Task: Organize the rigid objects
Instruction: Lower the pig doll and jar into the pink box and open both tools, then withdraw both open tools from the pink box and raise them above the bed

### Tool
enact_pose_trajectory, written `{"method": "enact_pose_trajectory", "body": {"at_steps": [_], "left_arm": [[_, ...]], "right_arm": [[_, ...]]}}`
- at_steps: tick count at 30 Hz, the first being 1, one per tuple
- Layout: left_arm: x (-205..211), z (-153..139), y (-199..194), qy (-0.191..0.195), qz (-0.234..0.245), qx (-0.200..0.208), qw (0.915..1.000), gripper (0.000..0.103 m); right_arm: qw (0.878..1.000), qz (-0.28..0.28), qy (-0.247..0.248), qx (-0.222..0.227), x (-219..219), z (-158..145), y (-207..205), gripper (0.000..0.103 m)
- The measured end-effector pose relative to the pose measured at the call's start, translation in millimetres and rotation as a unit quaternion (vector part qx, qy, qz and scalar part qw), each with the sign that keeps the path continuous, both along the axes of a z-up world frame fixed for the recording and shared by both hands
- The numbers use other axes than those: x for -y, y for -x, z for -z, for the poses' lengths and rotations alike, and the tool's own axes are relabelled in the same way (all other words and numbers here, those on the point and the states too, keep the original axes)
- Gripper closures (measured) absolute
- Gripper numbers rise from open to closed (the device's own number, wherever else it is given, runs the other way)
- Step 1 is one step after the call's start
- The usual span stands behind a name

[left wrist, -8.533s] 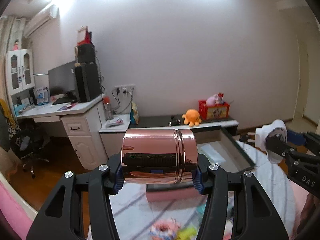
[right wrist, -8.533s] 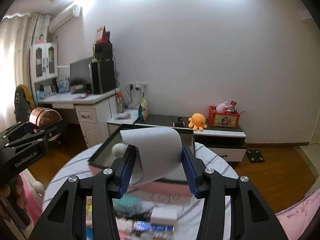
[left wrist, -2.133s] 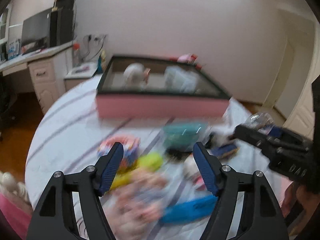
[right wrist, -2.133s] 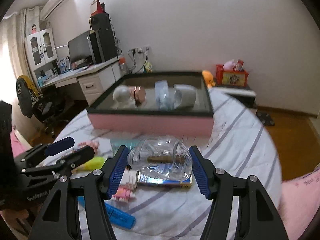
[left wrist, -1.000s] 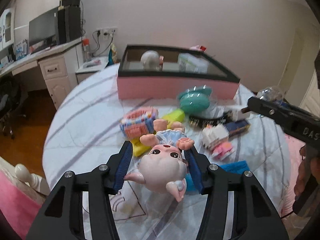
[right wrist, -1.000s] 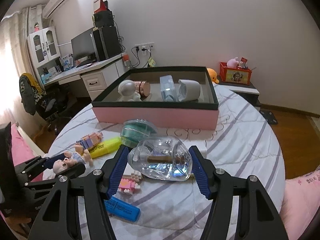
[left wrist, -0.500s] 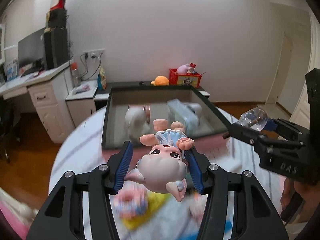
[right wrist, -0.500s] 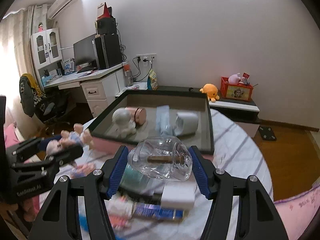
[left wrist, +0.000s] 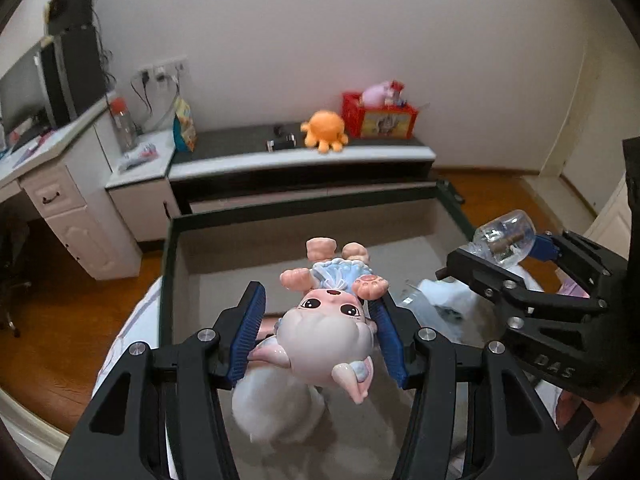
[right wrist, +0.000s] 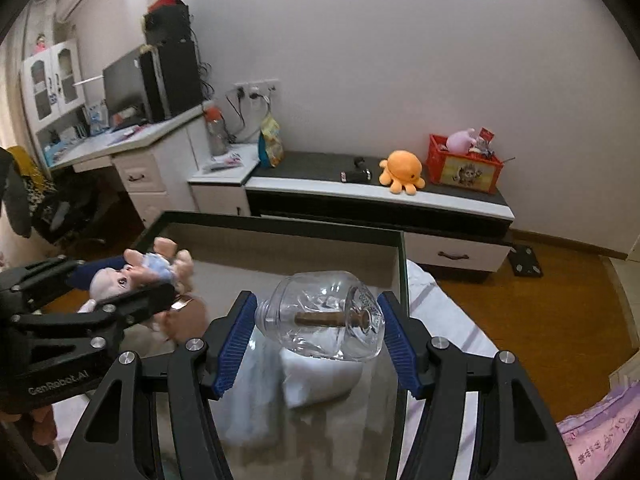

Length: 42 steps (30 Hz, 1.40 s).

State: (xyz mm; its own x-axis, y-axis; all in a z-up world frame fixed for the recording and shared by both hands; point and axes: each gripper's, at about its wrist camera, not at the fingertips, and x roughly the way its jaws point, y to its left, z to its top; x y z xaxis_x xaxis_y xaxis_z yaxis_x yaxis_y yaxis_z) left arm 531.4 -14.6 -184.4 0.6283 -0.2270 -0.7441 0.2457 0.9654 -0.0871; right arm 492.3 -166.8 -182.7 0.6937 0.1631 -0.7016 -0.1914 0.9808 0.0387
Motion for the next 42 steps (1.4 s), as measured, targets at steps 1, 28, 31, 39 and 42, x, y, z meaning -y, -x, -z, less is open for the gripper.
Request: {"method": "enact_pose_trajectory", "body": {"at_steps": [1, 28, 31, 39, 42], "left_arm": [[1.0, 4.4, -6.8, 0.001, 0.0, -0.01, 1.0, 0.049], [-44.9, -72.2, 151.5, 0.051, -0.076, 0.15, 0.9844, 0.0], [-44.7, -81.7, 204.9, 0.047, -0.084, 0.195, 0.976, 0.0], [-42.1, -82.9, 312.2, 0.028, -0.102, 0.255, 0.9611, 0.0], [-44.1, -79.6, 345.8, 0.042, -0.114, 0.263, 0.9572, 0.0]], "right_arm": [[1.0, 0.003, -0.001, -0.01, 1.3, 5.9, -7.0, 0.039], [0.994, -0.013, -0.057, 0.097, 9.0, -69.5, 128.4, 0.013], [0.99, -0.012, -0.051, 0.129, 4.8, -79.4, 169.6, 0.0], [0.979, 0.026, -0.055, 0.195, 7.9, -84.6, 267.6, 0.0], [0.974, 0.058, -0.044, 0.213, 8.3, -81.1, 300.7, 0.0]]}}
